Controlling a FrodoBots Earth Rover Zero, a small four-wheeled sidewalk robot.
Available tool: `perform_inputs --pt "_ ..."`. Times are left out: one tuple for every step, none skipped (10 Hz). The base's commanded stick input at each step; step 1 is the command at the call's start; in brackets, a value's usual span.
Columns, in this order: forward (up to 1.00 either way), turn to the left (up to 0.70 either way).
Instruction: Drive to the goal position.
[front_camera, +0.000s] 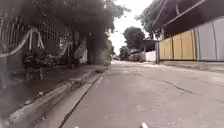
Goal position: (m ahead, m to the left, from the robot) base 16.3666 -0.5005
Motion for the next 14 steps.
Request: perform_inputs --pt "0.64 0.0" --pt "0.67 0.0" --pt "0.67 0.0" --pt "0.69 0.0" --pt "0.7 0.0" --pt "0.7 0.0" --pt "0.7 0.0" --pt "0.7 0.0" --pt "0.7 0.0" --pt "0.7 0.0" --pt "0.7 0.0" --pt "0.7 0.0" --pt "0.7 -0.22" --pt "0.7 -0.09"
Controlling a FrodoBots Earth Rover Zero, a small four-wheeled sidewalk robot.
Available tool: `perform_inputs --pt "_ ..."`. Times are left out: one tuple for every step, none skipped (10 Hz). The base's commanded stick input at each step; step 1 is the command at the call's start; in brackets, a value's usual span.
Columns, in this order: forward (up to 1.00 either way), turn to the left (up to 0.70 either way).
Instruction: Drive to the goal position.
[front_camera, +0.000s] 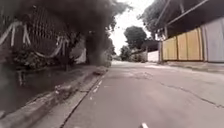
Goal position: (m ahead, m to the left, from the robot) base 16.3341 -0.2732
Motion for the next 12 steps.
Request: perform_inputs --pt "0.7 -0.02" --pt "0.7 0.0" --pt "0.7 0.0" --pt "0.7 0.0" --pt "0.7 0.0" --pt "0.7 0.0" --pt "0.7 0.0" --pt "0.7 0.0" --pt "0.7 0.0" --pt "0.7 0.0" --pt "0.7 -0.23" --pt "0.7 -0.33"
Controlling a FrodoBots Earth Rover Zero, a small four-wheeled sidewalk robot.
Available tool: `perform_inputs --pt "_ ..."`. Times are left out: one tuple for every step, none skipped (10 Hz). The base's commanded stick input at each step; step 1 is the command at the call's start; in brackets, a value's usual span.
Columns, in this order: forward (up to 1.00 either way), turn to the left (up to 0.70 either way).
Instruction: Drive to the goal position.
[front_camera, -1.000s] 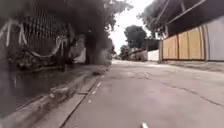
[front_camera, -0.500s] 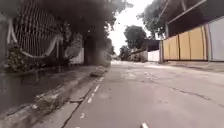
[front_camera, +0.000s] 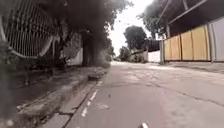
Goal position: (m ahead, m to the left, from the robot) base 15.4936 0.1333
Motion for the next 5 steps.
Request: perform_inputs --pt "0.7 -0.34" --pt "0.7 -0.34" --pt "0.7 -0.15" --pt "0.7 0.0" --pt "0.7 0.0"
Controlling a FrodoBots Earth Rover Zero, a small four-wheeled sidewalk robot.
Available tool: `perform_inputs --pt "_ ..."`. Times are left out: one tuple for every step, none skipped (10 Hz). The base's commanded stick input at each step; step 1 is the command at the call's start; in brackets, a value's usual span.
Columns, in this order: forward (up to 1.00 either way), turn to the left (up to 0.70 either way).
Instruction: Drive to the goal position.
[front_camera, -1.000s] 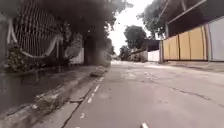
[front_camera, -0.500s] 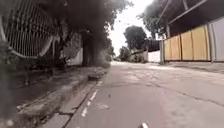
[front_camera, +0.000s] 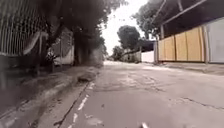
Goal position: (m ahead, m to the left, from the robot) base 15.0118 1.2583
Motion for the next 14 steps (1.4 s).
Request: perform_inputs --pt "0.7 0.0" --pt "0.7 0.0" --pt "0.7 0.0" --pt "0.7 0.0" --pt "0.7 0.0" --pt "0.7 0.0" --pt "0.7 0.0" --pt "0.7 0.0" --pt "0.7 0.02" --pt "0.7 0.06" --pt "0.7 0.33" --pt "0.7 0.35" --pt "0.7 0.0" --pt "0.7 0.0"
